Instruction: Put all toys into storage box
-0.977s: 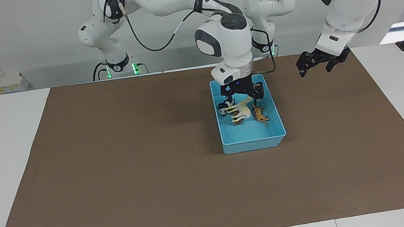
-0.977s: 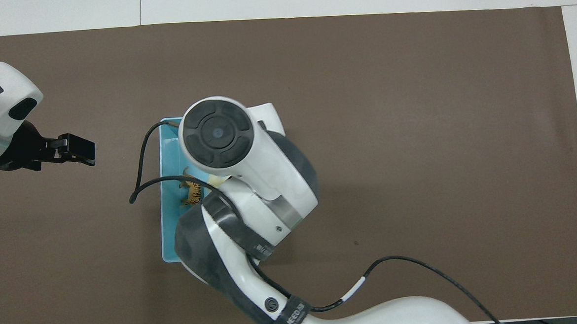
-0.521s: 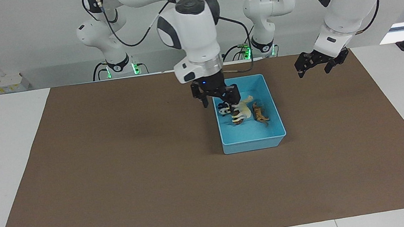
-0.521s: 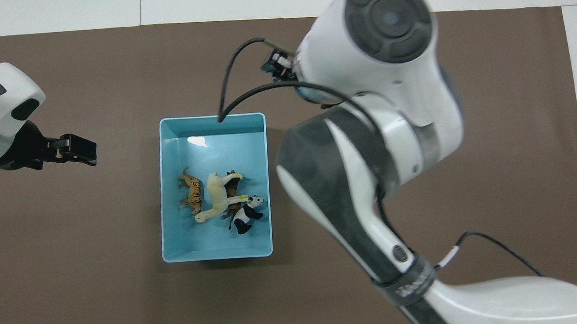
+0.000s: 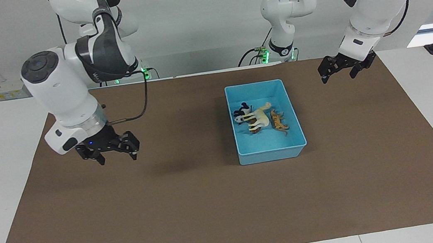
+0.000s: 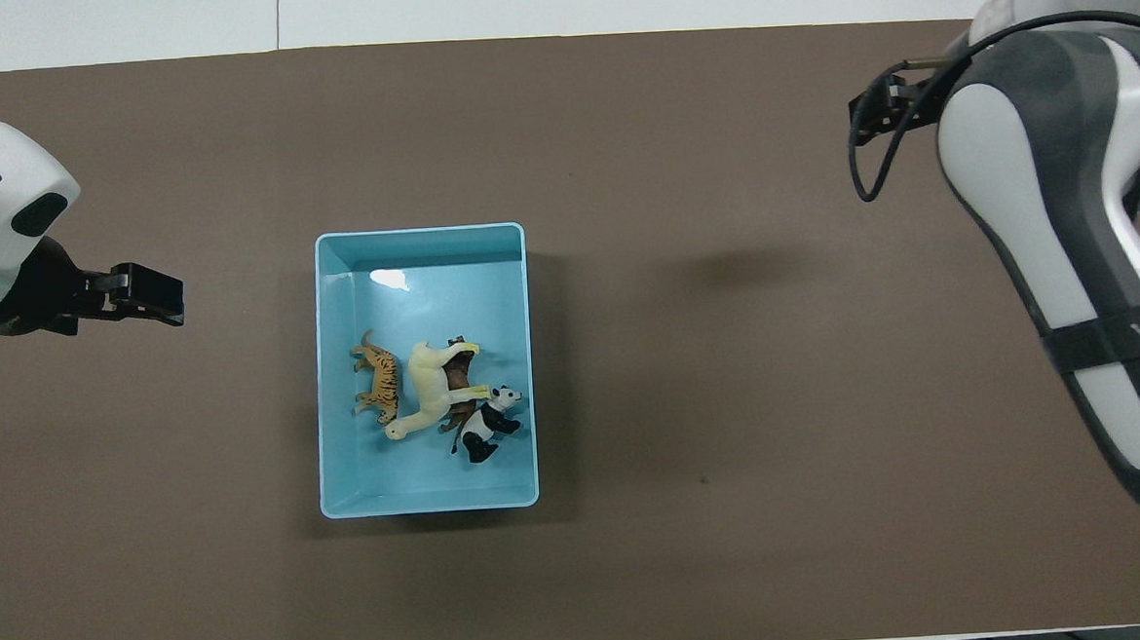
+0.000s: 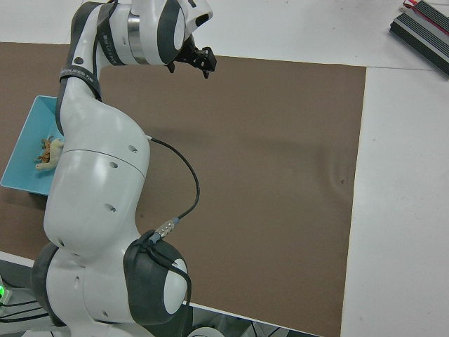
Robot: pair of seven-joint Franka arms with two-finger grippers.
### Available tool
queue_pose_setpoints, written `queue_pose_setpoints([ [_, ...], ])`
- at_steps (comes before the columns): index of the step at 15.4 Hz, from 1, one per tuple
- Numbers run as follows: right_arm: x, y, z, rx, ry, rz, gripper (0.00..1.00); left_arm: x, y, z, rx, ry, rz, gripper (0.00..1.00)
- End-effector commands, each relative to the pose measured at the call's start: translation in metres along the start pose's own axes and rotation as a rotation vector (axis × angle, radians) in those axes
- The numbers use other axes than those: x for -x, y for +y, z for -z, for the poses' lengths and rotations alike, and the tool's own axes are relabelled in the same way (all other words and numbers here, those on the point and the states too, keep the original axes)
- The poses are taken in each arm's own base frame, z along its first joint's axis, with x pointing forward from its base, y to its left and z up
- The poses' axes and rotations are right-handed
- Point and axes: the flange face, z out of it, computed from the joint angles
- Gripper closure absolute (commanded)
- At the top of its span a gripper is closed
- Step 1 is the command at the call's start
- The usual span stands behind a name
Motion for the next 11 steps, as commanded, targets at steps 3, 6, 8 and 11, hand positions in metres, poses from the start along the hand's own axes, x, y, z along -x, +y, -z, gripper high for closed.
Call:
queue_pose_setpoints([
  [3, 0.077, 0.069, 0.034, -0.025, -0.039, -0.006, 0.0, 0.002, -0.004, 0.005, 0.01, 0.014, -0.005, 0.0],
  [6, 0.121, 0.081, 0.05, 0.026, -0.042, 0.002, 0.0, 0.002, -0.004, 0.005, 0.01, 0.014, -0.005, 0.0],
  [8, 0.134, 0.088, 0.055, 0.051, -0.065, -0.016, 0.0, 0.003, -0.004, 0.005, 0.01, 0.016, -0.005, 0.0],
  [11, 0.129, 0.1, 0.067, 0.059, -0.025, 0.016, 0.0, 0.003, -0.004, 0.005, 0.01, 0.016, -0.005, 0.0],
])
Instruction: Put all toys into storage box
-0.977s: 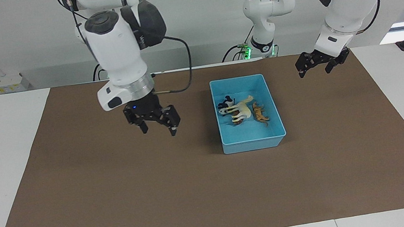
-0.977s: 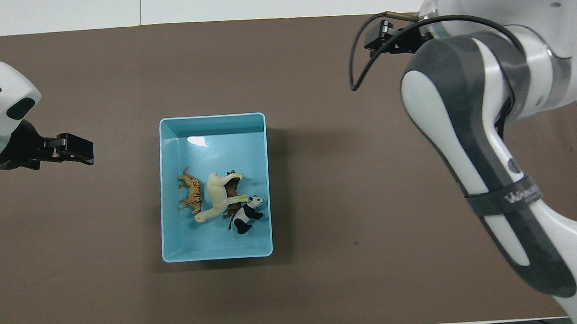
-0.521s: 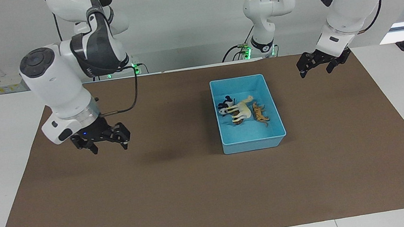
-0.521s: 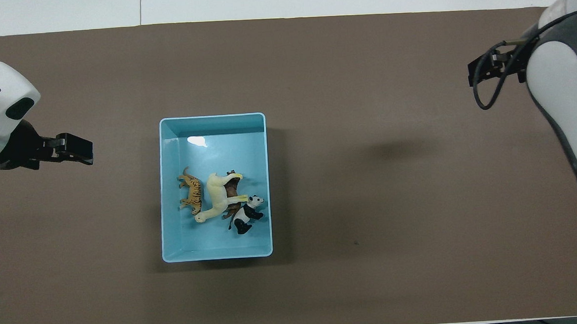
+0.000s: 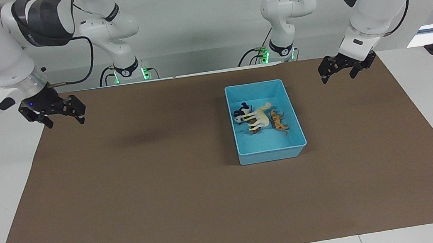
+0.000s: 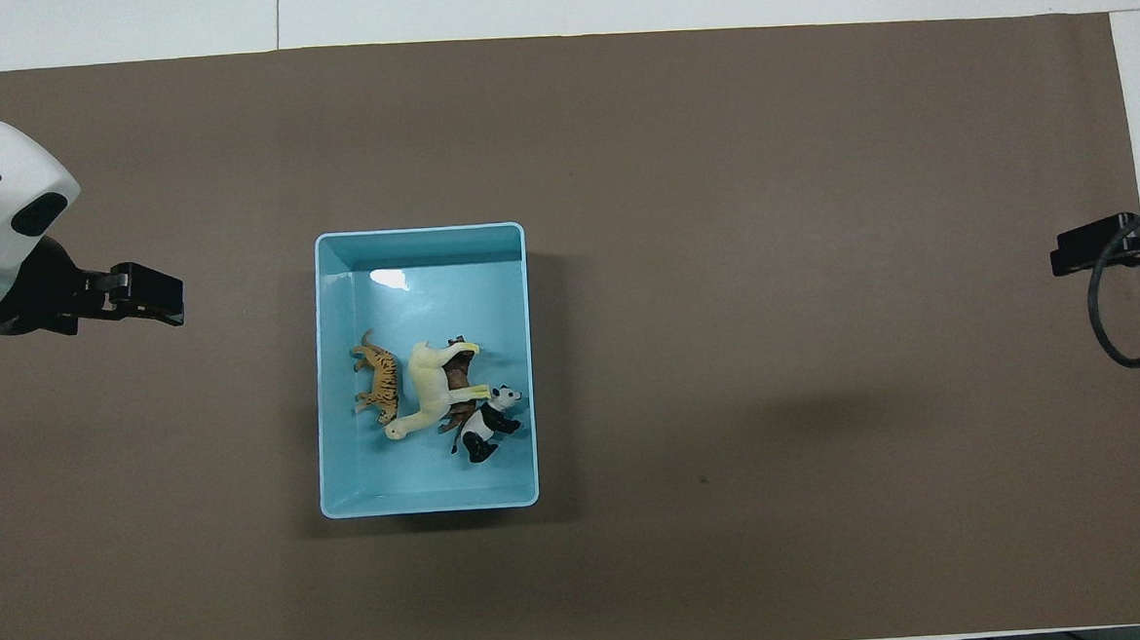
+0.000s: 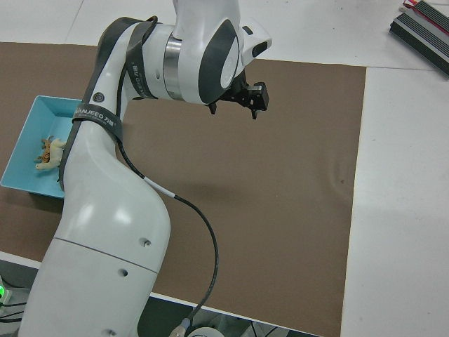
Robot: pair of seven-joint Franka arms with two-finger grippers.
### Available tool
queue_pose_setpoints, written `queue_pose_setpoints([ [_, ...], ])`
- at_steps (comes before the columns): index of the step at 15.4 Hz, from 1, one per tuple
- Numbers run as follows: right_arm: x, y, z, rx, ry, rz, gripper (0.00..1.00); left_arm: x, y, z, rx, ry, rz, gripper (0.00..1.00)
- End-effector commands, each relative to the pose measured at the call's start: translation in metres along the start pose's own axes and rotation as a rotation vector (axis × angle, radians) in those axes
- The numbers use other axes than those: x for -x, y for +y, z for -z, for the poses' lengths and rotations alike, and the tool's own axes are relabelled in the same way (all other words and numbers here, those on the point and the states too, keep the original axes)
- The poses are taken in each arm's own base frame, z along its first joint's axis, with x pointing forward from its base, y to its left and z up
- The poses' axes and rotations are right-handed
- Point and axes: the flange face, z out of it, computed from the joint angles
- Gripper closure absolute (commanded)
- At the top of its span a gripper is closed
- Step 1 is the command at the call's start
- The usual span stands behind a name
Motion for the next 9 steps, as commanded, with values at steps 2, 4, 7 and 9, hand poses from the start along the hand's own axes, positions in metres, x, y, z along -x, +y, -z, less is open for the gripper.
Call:
queue_pose_setpoints([
  [2, -0.009, 0.015, 0.006, 0.021, 0.067, 0.039, 0.0, 0.002, -0.004, 0.004, 0.01, 0.014, -0.005, 0.0],
  [4, -0.012, 0.014, 0.012, 0.013, 0.059, 0.035, 0.0, 0.002, -0.004, 0.004, 0.01, 0.014, -0.005, 0.0],
  [7, -0.013, 0.018, 0.016, 0.005, 0.051, 0.005, 0.0, 0.002, -0.004, 0.004, 0.01, 0.014, -0.005, 0.0],
  [9, -0.006, 0.016, 0.013, -0.006, -0.007, 0.006, 0.0, 0.002, -0.004, 0.004, 0.01, 0.014, -0.005, 0.0],
])
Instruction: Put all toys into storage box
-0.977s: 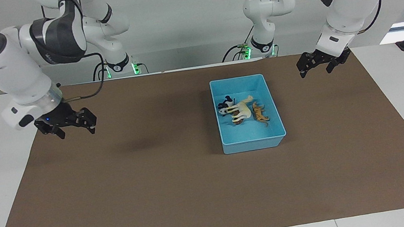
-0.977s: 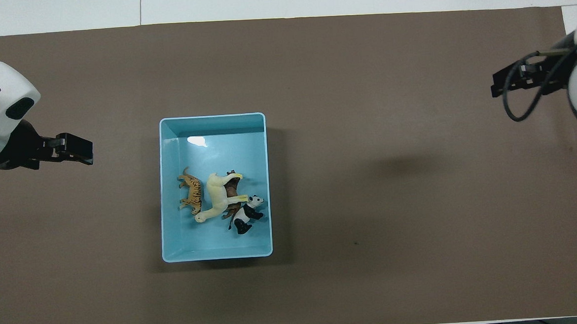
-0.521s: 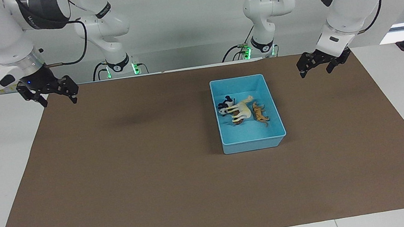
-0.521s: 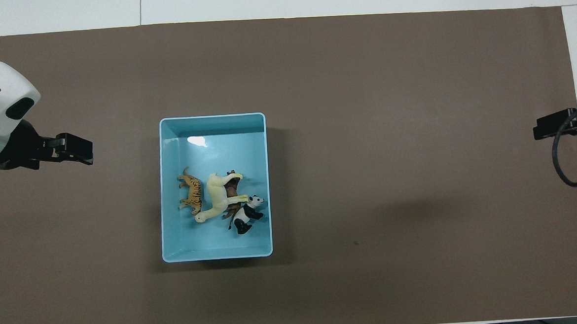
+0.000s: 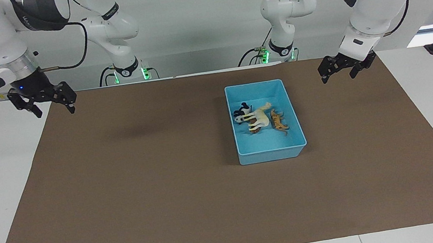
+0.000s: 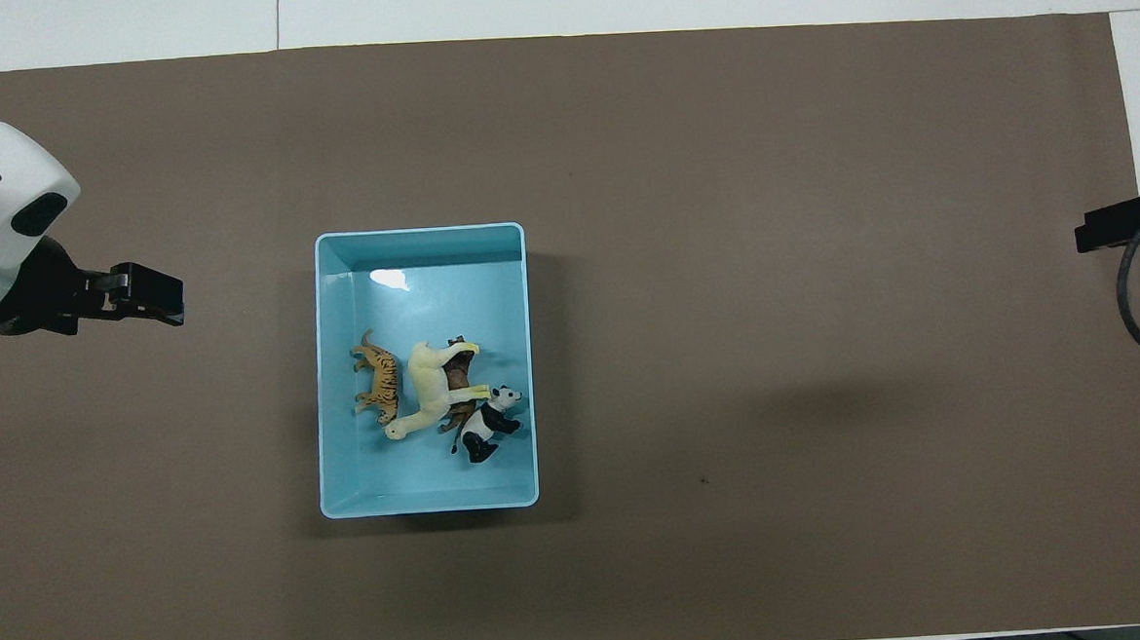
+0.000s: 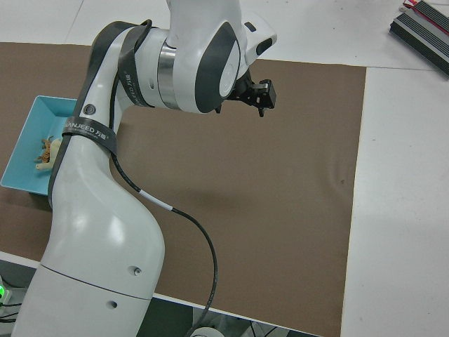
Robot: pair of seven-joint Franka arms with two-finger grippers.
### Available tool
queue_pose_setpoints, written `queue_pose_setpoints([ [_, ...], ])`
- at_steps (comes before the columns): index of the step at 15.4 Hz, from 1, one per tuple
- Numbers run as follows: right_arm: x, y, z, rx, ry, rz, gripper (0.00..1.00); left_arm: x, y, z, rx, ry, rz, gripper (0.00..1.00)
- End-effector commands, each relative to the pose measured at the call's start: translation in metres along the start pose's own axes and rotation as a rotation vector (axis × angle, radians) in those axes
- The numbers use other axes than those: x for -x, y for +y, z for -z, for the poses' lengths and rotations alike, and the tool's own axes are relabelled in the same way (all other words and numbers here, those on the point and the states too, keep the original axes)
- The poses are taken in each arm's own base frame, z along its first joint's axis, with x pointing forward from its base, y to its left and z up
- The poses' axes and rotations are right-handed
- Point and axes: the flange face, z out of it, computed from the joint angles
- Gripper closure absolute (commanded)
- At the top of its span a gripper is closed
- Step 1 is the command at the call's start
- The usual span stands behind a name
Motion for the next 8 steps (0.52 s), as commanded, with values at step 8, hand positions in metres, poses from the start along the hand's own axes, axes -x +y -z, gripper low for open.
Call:
queue_pose_setpoints([
  [8, 0.013, -0.0014, -0.0022, -0.015, -0.133, 0.001, 0.0, 0.0027, -0.004, 0.0052, 0.01, 0.015, -0.005, 0.0],
])
